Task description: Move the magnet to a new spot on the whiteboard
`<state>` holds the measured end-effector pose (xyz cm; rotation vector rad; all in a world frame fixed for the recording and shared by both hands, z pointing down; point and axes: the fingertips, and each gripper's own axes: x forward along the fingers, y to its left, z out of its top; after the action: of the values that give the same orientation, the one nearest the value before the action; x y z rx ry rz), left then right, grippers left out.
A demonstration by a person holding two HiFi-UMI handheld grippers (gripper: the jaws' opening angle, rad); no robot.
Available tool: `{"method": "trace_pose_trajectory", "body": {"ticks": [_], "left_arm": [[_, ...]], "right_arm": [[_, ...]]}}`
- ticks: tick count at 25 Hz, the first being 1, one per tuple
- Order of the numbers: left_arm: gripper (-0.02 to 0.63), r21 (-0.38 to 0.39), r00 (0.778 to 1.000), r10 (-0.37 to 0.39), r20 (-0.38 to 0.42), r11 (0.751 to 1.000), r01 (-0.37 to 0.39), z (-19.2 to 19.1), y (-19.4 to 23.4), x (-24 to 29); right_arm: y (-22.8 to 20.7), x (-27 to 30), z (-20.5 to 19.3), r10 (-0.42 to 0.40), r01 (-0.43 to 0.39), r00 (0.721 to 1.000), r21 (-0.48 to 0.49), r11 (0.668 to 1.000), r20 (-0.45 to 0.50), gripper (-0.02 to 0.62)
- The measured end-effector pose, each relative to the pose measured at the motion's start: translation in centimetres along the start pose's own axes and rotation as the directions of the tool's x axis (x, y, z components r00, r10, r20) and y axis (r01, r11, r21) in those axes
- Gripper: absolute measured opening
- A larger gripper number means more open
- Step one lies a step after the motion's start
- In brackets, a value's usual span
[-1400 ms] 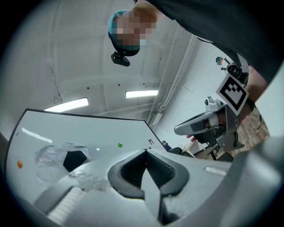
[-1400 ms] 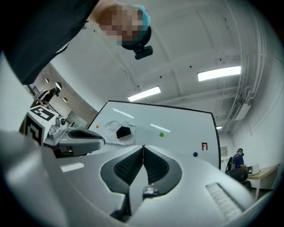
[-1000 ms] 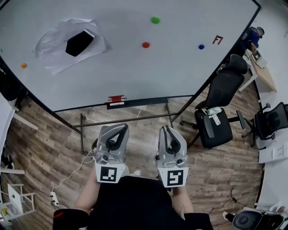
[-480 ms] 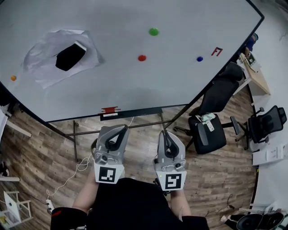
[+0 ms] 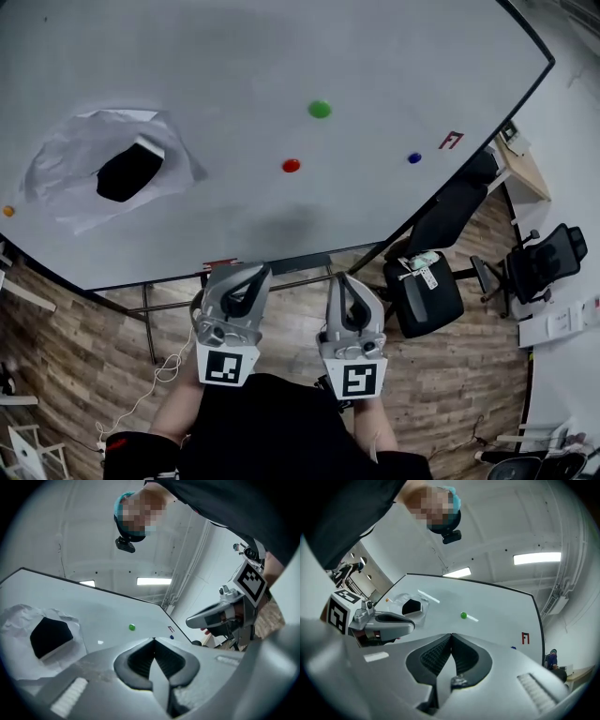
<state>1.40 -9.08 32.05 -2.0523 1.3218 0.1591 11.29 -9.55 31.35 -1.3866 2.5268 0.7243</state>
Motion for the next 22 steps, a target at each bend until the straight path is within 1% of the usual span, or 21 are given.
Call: {"method": "trace_pose_trajectory", "body": {"ticks": [7, 12, 17, 19, 22], "left_arm": [[0.002, -0.001, 0.998, -0.035, 0.05, 0.999, 0.035, -1.2, 2.6, 1.9], [0.002, -0.027, 0.997, -0.065, 0.049, 0.997, 0.066, -2.7, 4.1, 2.7], [0.002, -0.019, 0.994, -0.083, 0.066, 0.996, 0.084, -3.4, 4.9, 3.2], [0.002, -0.017, 0.994, -0.085, 0.07, 0.996, 0.087, -3.3, 5.1, 3.5], [0.002, -0.012, 0.994, -0.08, 0.072, 0.997, 0.081, -3.2, 5.7, 3.8]], "right_arm": [[-0.6, 4.1, -0.5, -0.048, 0.048, 0.999, -0.032, 0.998, 0.017, -0.009], [-1.0, 6.9, -0.1, -0.066, 0.069, 0.997, -0.073, 0.995, 0.039, -0.009], [-1.5, 9.0, 1.1, -0.077, 0.087, 0.994, -0.142, 0.986, 0.075, -0.009], [-1.9, 9.5, 1.7, -0.076, 0.088, 0.994, -0.148, 0.985, 0.083, -0.009], [-2.2, 10.5, 2.6, -0.051, 0.067, 0.993, -0.152, 0.986, 0.104, -0.009]]}}
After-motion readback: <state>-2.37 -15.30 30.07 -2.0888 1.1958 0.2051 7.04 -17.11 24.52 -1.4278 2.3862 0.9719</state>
